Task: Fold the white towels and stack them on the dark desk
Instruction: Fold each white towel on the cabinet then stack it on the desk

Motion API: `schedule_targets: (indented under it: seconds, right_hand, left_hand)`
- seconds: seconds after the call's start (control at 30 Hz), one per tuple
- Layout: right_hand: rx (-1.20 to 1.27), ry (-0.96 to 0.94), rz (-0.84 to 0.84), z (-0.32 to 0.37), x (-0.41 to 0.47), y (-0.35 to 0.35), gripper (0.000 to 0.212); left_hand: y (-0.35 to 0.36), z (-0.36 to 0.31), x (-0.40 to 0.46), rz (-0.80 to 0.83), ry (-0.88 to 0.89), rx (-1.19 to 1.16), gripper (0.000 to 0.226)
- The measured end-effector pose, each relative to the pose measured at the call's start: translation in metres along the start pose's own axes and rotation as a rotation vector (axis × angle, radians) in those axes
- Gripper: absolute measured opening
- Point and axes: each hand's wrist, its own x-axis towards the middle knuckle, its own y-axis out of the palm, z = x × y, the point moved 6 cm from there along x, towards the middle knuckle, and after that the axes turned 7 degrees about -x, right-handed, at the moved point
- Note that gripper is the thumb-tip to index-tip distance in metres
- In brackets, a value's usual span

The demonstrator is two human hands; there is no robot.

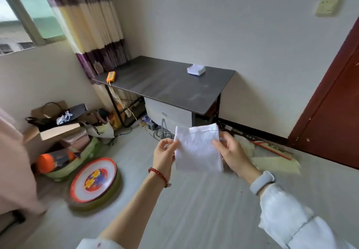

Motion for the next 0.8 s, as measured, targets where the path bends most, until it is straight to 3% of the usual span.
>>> schedule_targets:
  seconds: [0.03, 0.13, 0.27, 0.43, 0.6, 0.8]
  right_hand:
    - [-0.028, -0.020, 0.015, 0.006, 0.031, 0.013, 0.015]
    - [-0.061, -0.071, 0.104, 0.024, 0.114, 0.056, 0.016]
    - [-0.139, -0.144, 0.178, 0.036, 0.221, 0.109, 0.006]
    - [-0.213, -0.157, 0.143, 0.016, 0.345, 0.162, 0.006]
    - [-0.145, 0.039, 0.096, -0.009, 0.490, 0.204, 0.006]
    - [-0.052, 0.374, 0.065, -0.043, 0.614, 0.183, 0.016]
  left_hand:
    - [-0.006, -0.013, 0.027, -0.026, 0.019, -0.031, 0.006]
    - [-0.029, -0.043, 0.099, 0.046, -0.032, -0.116, 0.034]
    - [-0.066, -0.063, 0.197, 0.003, -0.166, -0.207, 0.029]
    - [-0.095, -0.095, 0.322, -0.216, 0.057, 0.109, 0.012]
    - [-0.095, -0.138, 0.487, -0.190, 0.227, 0.499, 0.014]
    - [-0.038, -0.136, 0.663, 0.042, 0.088, 0.676, 0.011]
